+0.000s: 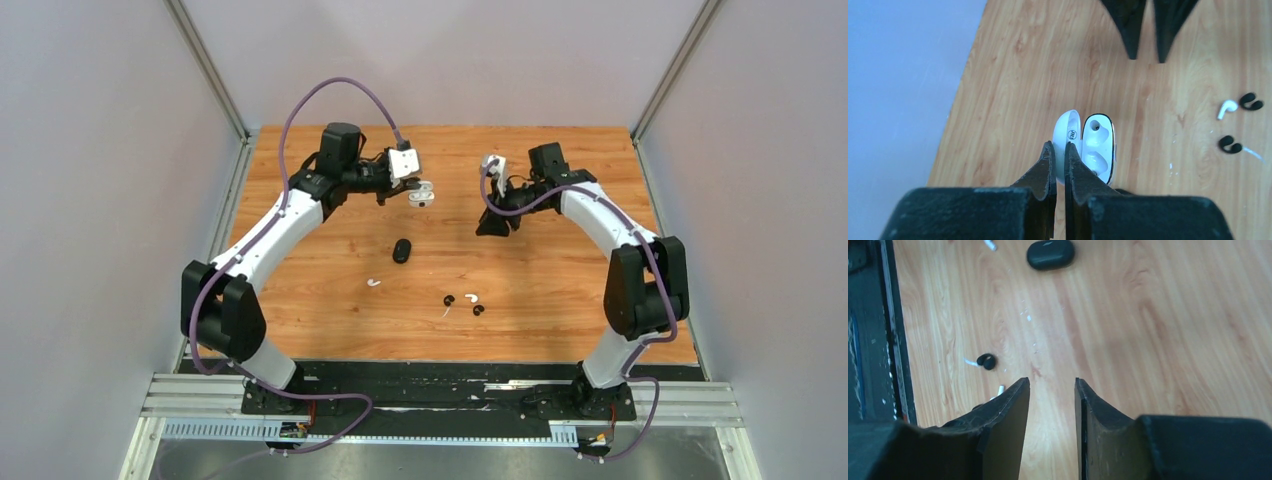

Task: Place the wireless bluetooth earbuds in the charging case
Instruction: Pick up the earbud from the center of the board.

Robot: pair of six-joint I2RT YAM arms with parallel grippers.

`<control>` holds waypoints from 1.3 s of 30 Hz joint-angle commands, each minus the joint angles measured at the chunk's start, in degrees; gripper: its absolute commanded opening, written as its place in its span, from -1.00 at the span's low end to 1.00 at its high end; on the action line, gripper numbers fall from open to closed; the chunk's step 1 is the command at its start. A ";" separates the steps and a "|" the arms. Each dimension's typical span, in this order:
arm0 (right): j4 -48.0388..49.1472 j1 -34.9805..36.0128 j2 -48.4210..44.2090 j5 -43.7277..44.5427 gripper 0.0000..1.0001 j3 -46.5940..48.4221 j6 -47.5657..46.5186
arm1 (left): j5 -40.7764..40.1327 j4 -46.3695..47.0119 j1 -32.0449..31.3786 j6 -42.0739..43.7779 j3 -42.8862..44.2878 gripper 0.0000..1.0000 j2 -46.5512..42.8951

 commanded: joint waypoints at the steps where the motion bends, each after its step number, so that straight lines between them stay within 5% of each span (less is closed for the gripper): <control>1: 0.85 3.49 -4.82 1.00 -0.24 -7.15 -12.32 | -6.39 10.99 0.29 3.66 -6.64 -1.00 -2.86; 16: 3.55 8.44 -9.43 7.42 -0.24 -23.38 -25.54 | -12.52 18.40 0.29 -7.51 -14.55 -1.00 -6.55; 26: 5.08 12.15 -1.86 3.48 -0.36 -13.09 -22.50 | -18.49 16.00 0.37 -15.59 -16.11 -1.00 -10.24; 34: -1.16 12.73 -1.90 6.92 -0.29 -16.35 -39.58 | -20.59 13.16 0.38 -18.89 -20.47 -1.00 -16.85; 39: -1.59 13.39 -1.71 6.99 -0.17 -16.74 -41.08 | -21.93 12.97 0.38 -20.95 -21.58 -1.00 -18.18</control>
